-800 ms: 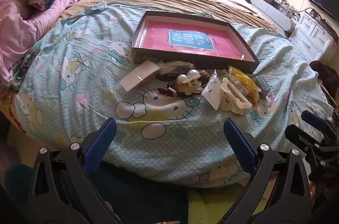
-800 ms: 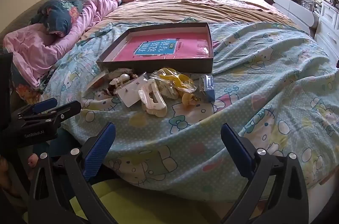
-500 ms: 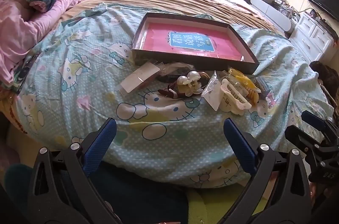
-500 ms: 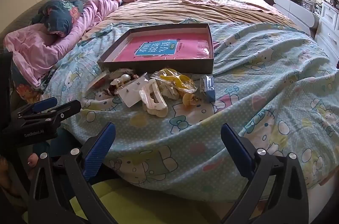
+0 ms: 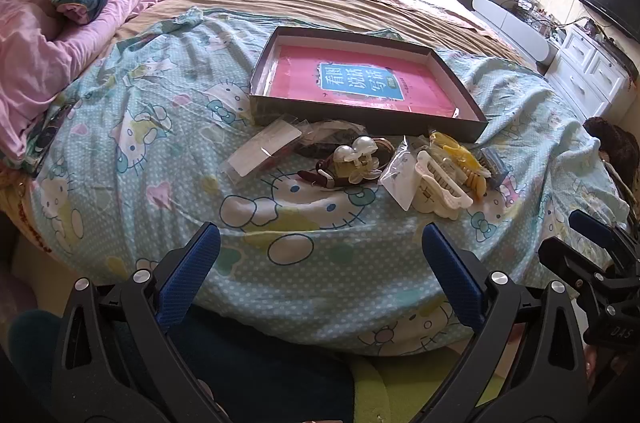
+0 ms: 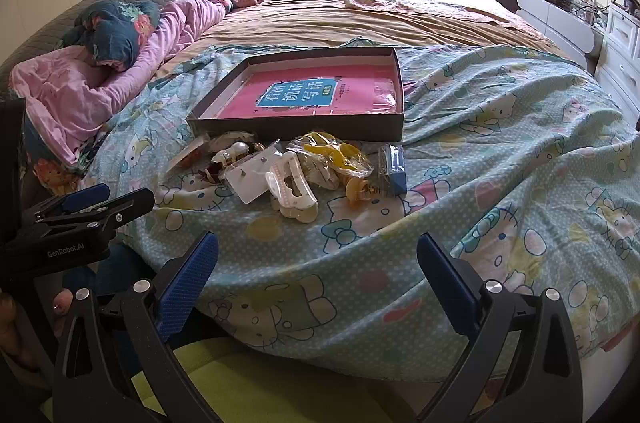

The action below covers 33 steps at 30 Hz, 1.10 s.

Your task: Organize jewelry

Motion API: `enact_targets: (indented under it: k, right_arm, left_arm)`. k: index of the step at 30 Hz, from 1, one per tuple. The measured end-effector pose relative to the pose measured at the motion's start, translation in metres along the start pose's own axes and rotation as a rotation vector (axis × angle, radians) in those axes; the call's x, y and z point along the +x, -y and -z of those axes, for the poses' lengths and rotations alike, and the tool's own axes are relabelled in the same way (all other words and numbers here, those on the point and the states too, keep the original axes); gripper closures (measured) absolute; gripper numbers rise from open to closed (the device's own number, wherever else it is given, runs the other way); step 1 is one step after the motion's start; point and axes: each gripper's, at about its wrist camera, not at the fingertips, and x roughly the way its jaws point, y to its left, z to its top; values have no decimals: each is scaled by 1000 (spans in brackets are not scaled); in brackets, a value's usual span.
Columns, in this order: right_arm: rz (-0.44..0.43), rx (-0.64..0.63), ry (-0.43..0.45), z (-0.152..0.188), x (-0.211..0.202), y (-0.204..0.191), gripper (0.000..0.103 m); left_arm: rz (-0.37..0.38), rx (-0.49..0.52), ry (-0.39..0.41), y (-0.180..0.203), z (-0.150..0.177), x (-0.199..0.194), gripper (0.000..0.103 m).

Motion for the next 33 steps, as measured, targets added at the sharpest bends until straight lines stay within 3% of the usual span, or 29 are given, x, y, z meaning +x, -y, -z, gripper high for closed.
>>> enact_targets:
  k: [33]
  right_arm:
    - [-10,-9,4,0,-2,-4,4]
  left_arm:
    - [-7,0,13,2,3,-2,9]
